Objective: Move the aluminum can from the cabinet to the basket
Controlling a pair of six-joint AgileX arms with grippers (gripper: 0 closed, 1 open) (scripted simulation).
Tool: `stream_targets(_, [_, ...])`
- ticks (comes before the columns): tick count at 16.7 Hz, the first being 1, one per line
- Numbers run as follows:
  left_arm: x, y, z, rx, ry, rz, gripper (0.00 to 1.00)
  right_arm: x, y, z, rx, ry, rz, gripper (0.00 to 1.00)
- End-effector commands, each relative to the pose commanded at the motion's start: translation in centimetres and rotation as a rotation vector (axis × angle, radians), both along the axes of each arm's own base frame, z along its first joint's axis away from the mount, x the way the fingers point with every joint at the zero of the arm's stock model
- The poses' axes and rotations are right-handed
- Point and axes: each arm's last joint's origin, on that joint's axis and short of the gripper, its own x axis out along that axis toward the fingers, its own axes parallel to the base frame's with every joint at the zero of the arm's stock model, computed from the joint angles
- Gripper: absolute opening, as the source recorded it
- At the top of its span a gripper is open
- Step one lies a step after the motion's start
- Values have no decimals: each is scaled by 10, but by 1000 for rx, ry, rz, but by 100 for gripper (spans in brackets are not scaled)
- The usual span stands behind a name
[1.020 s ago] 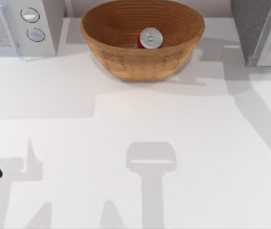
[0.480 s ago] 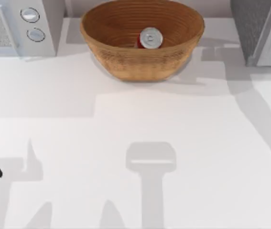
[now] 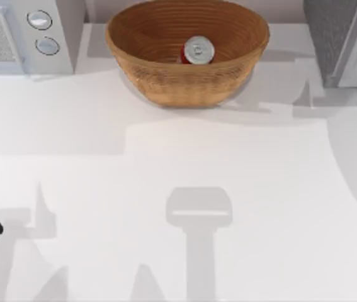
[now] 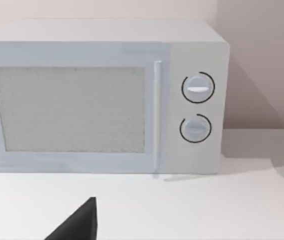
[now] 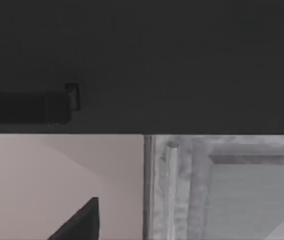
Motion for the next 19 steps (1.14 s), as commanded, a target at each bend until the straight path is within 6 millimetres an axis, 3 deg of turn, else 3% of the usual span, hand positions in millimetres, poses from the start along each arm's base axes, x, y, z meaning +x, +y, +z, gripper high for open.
stream_targets(3, [0, 0, 0, 0, 0, 0, 100, -32, -17, -53, -2, 16, 3, 100])
stream_targets(7, [0, 0, 0, 0, 0, 0, 100, -69, -33, -138, 0, 23, 10, 100])
stream_targets(12, [0, 0, 0, 0, 0, 0, 100, -90, -42, -237, 7, 13, 19, 100])
stream_targets(15, [0, 0, 0, 0, 0, 0, 100, -92, -45, -274, 10, 1, 24, 100])
stream_targets(19, [0, 0, 0, 0, 0, 0, 100, -92, -46, -288, 11, -7, 25, 100])
